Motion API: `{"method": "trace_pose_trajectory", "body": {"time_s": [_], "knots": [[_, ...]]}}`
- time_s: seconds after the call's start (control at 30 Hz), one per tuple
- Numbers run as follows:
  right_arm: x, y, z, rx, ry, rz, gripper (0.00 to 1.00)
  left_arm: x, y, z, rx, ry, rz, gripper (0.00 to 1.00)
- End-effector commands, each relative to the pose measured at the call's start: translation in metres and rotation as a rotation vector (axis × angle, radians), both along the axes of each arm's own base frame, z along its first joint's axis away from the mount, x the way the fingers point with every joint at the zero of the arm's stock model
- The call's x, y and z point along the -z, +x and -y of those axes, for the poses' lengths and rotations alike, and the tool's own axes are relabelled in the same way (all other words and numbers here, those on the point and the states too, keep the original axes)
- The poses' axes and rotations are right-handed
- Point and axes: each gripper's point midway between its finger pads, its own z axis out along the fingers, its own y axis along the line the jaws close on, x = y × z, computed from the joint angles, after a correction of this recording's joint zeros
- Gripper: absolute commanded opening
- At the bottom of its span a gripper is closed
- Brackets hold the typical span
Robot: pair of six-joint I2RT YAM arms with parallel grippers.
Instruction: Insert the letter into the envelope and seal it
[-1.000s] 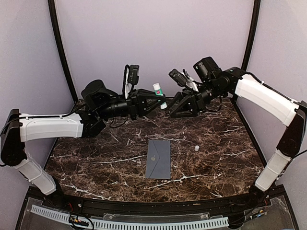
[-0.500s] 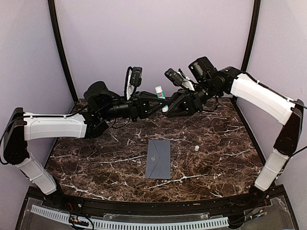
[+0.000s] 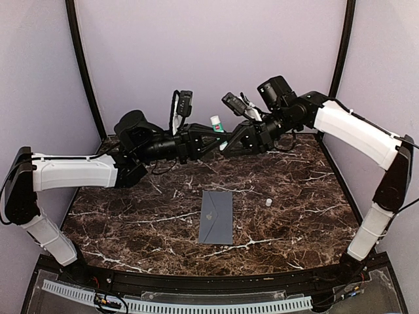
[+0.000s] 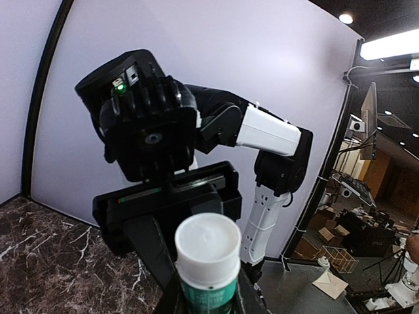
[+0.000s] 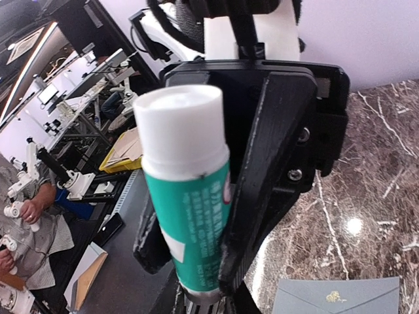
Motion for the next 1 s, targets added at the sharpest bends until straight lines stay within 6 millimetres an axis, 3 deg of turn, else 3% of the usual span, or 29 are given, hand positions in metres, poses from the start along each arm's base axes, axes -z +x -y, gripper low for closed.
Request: {"method": "trace_pose_trajectory", "body": {"time_s": [0.0,0.13,0.27,0.47,0.8,0.97], "knots": [[-0.008,0.028,-0.009,0.191,-0.052,0.110,0.00,-0.007,0.032,-0.002,-0.204,-0.003,-0.031,0.00],[0.001,0.074,-0.003,0.508,-0.162,0.243,0.03,0.000,0.056,-0.004,-0.424,-0.017,-0.077,0.00],[0.018,0.093,-0.002,0.735,-0.259,0.305,0.02,0.006,0.069,-0.003,-0.551,-0.020,-0.117,0.00],[0.030,0.089,-0.003,0.784,-0.297,0.284,0.07,0.011,0.077,-0.005,-0.605,-0.006,-0.130,0.00],[0.016,0.077,0.005,0.705,-0.257,0.305,0.26,0.008,0.083,-0.025,-0.684,0.024,-0.083,0.00],[0.004,0.064,0.019,0.558,-0.204,0.323,0.31,0.009,0.068,-0.027,-0.599,0.056,0.006,0.00]]}}
